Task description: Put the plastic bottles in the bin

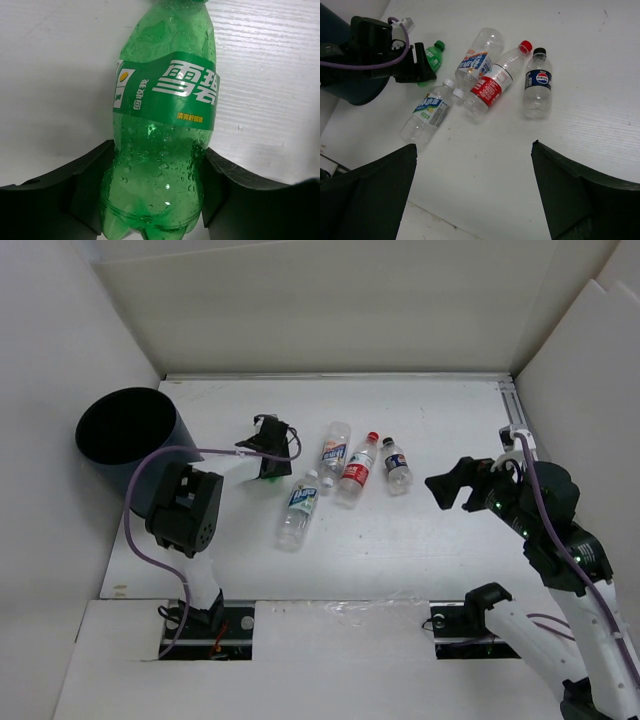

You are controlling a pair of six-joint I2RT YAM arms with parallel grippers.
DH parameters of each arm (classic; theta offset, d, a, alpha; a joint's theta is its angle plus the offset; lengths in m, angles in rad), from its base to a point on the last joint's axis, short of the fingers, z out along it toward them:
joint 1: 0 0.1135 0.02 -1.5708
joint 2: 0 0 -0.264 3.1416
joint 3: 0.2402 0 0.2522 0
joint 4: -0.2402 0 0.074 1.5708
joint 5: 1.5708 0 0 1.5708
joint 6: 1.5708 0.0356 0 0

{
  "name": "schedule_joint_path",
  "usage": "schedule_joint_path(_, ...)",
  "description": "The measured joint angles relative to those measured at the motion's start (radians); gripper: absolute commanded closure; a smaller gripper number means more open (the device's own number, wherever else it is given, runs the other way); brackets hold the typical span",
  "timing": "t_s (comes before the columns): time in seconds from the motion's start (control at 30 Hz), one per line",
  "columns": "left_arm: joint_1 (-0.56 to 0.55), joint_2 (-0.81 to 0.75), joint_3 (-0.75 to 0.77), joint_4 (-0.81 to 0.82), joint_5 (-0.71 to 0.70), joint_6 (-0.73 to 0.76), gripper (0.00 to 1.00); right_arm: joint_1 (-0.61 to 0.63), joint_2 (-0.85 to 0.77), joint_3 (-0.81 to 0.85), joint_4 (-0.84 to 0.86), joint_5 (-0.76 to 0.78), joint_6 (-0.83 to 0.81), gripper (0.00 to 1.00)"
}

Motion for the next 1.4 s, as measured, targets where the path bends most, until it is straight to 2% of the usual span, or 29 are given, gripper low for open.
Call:
schedule_joint_path(0.13,-0.002,-0.026,0.015,-0.049,-0.013,-0.027,1.0,0.0,0.039,-0.038,0.064,-0.025,0.02,0.0)
schedule_joint_path(0.27,-0.023,-0.157,0.032,-0.095,0.002,-0.04,1.0,0.0,0.081,-0.054,0.117,-0.05,0.045,0.0)
schedule_joint_path(0.3,-0.035,-0.217,0.068,-0.112,0.016,-0.042,1.0,0.0,0.089,-0.055,0.126,-0.056,0.051,0.0)
schedule_joint_path(0.53,-0.054,-0.378,0.248,-0.151,0.093,-0.045,1.0,0.0,0.091,-0.057,0.175,-0.078,0.071,0.0)
schedule_joint_path(0.7,-0.038,-0.476,0.359,-0.301,-0.029,-0.109,1.0,0.001,0.1,-0.057,0.2,-0.109,0.082,0.0)
schedule_joint_path(0.77,0.023,-0.495,0.441,-0.356,-0.071,-0.131,1.0,0.006,0.103,-0.058,0.206,-0.119,0.087,0.0)
schedule_joint_path(0.9,0.237,-0.503,0.591,-0.415,-0.074,-0.14,1.0,0.01,0.106,-0.058,0.225,-0.142,0.092,0.0)
schedule_joint_path(1.0,0.373,-0.5,0.64,-0.458,-0.086,-0.162,1.0,0.013,0.106,-0.058,0.23,-0.153,0.094,0.0)
schedule_joint_path(1.1,0.482,-0.506,0.597,-0.489,-0.074,-0.184,1.0,0.013,0.106,-0.058,0.23,-0.156,0.094,0.0)
schedule_joint_path(1.23,0.695,-0.518,0.428,-0.483,0.01,-0.192,0.99,0.013,0.106,-0.058,0.228,-0.156,0.086,0.0)
schedule_joint_path(1.27,0.735,-0.512,0.397,-0.49,0.018,-0.193,0.94,0.013,0.106,-0.058,0.228,-0.156,0.084,0.0)
schedule_joint_path(1.3,0.761,-0.507,0.376,-0.502,0.023,-0.193,0.74,0.013,0.106,-0.058,0.227,-0.155,0.08,0.0)
schedule_joint_path(1.37,0.773,-0.505,0.349,-0.51,0.037,-0.192,0.42,0.014,0.109,-0.06,0.227,-0.151,0.074,0.0)
schedule_joint_path(1.4,0.771,-0.506,0.344,-0.513,0.048,-0.19,0.18,0.015,0.116,-0.061,0.227,-0.146,0.071,0.0)
